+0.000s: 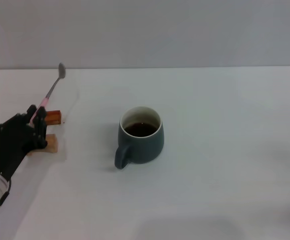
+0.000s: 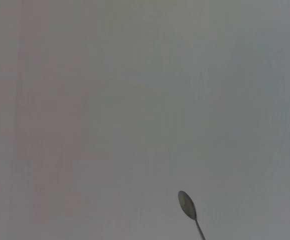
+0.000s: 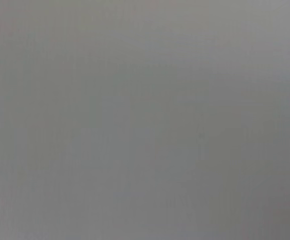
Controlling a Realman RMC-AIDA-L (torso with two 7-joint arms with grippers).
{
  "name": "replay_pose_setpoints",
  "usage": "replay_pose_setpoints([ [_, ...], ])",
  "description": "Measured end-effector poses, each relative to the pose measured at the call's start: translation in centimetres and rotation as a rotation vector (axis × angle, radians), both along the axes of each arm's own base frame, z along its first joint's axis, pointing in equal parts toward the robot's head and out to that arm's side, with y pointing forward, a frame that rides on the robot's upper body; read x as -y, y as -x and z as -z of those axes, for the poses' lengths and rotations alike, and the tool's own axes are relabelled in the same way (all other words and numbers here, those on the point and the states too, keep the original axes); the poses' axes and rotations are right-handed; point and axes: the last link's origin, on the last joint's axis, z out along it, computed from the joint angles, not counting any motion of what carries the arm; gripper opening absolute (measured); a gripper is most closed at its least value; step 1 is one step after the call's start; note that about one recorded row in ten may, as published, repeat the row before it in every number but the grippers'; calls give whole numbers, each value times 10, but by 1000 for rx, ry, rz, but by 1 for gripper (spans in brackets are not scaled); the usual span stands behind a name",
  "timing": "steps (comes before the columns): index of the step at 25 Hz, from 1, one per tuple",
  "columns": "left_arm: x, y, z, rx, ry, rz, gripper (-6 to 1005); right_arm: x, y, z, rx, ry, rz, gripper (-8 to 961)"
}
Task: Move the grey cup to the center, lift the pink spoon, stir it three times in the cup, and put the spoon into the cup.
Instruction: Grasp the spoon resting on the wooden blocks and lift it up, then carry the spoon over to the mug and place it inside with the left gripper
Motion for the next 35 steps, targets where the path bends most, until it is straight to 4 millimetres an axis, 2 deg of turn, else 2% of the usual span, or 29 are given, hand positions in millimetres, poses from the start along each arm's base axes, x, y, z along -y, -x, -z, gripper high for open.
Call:
replay_pose_setpoints([
  [21,-21,-51,-33,-108,67,24,135,3,-1,1,-7,-6,5,-2],
  [35,-25,-76,-48,-197,127,56,135,8,-3,0,-4,-15,12,-2],
])
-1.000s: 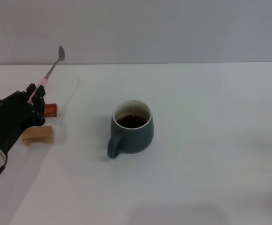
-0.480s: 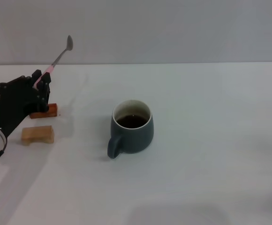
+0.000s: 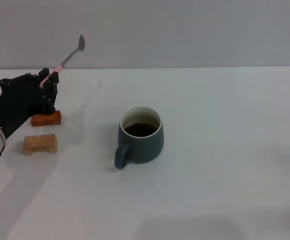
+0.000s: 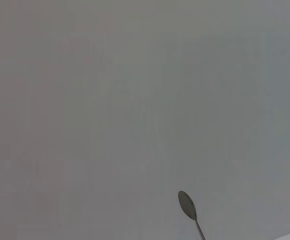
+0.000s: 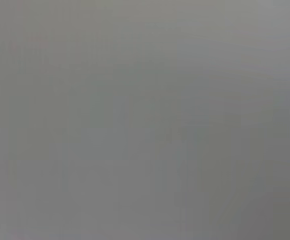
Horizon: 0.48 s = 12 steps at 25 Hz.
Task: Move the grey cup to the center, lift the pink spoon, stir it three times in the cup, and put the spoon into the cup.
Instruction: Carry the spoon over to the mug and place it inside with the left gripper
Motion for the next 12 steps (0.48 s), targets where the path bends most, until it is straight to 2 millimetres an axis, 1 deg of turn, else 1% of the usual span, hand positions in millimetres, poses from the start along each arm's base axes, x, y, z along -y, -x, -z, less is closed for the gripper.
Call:
replay_pose_setpoints([
  [7,-2,-8,-6,-36,9,8,134,3,0,-1,1,-10,-1,-2],
  [12,-5,-11,-3,-74,41,-16,134,4,-1,-1,-3,-10,1,-1],
])
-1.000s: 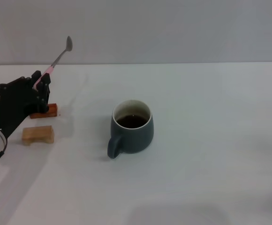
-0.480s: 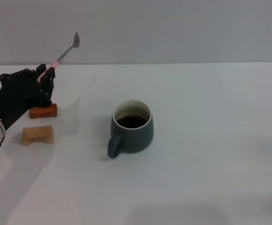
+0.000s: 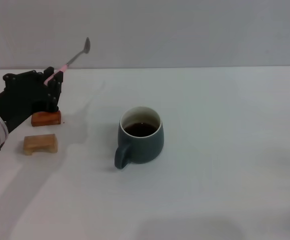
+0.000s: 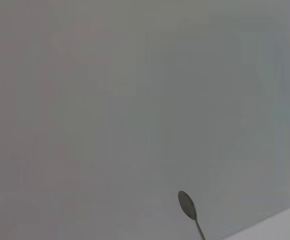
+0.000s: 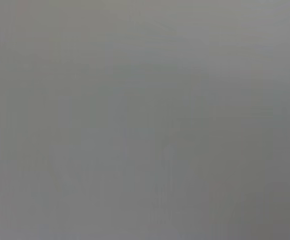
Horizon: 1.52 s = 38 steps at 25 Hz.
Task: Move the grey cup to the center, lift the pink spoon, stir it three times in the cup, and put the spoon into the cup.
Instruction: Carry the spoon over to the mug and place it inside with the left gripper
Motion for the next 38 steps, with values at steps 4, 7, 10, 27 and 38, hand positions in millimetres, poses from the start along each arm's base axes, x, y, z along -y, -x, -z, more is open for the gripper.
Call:
replay_pose_setpoints([
  [4,-3,-4,1,-20,13,-12,134,1,0,0,-2,0,2,0],
  [7,-6,-7,-1,-39,17,-20,134,1,-1,1,-5,0,3,-1],
  [10,-7,-13,-3,-67,21,-13,134,1,-1,1,-7,2,5,-1],
  [27,-13,-58,-7,-284,65,15,134,7,-5,1,-10,4,23,0],
  [38,-14,-78,-11,-388,96,66,135,13,-8,0,-9,-2,32,0],
])
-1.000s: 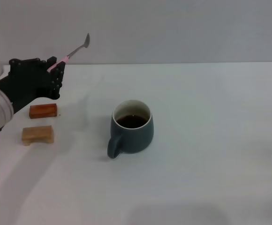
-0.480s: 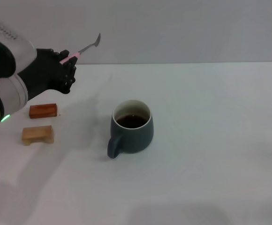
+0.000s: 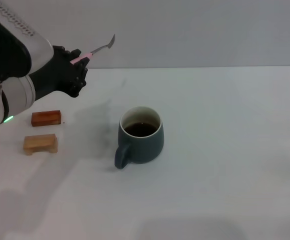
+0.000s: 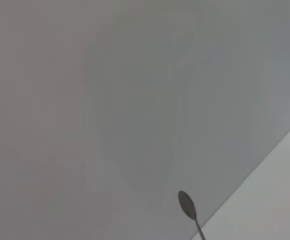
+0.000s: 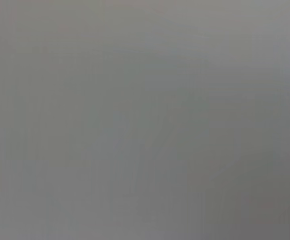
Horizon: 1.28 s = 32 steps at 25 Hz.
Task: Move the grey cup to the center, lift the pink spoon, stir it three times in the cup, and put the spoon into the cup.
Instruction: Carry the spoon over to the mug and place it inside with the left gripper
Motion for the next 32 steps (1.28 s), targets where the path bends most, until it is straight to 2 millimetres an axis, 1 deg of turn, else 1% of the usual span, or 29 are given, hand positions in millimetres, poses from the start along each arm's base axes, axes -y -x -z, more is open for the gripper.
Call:
replay_pose_setpoints([
  [5,5,-10,-5,-101,30,60,135,0,0,0,1,0,0,-2],
  [10,9,-15,-10,-170,64,83,135,0,0,0,1,0,0,-2],
  [17,12,-17,-3,-271,129,131,135,1,-1,-1,0,-6,5,-1],
  [21,13,-18,0,-327,147,172,135,4,-6,-6,-4,-37,37,-1],
  [26,10,-16,-1,-380,151,199,135,7,-11,-11,3,-54,59,0],
  [32,7,-8,-1,-412,163,212,134,7,-13,-10,-2,-52,70,0],
])
